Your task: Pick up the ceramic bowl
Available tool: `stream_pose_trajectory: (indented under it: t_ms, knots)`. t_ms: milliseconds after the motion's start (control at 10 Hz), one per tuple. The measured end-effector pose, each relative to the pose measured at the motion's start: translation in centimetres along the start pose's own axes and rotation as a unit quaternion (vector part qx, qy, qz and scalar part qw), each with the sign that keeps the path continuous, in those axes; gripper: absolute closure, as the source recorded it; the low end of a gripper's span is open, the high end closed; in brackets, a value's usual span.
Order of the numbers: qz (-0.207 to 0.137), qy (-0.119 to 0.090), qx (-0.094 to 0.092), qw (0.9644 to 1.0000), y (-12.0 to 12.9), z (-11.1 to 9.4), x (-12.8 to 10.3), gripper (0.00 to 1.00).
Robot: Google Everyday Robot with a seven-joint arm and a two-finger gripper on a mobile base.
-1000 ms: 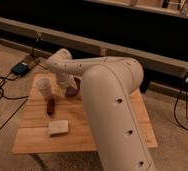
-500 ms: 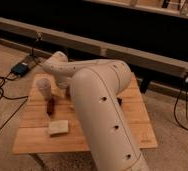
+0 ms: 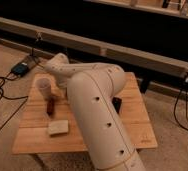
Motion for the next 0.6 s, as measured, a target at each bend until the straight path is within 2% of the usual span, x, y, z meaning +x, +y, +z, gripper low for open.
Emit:
stream_pose_trajectory:
  t_ms: [400, 600]
  knots:
    - [-0.009, 0.016, -0.010, 0.9998, -0.19, 1.50, 0.20, 0.78]
    - [-0.004, 0.015, -0.015, 0.9998, -0.50, 1.03, 0.05, 0.95]
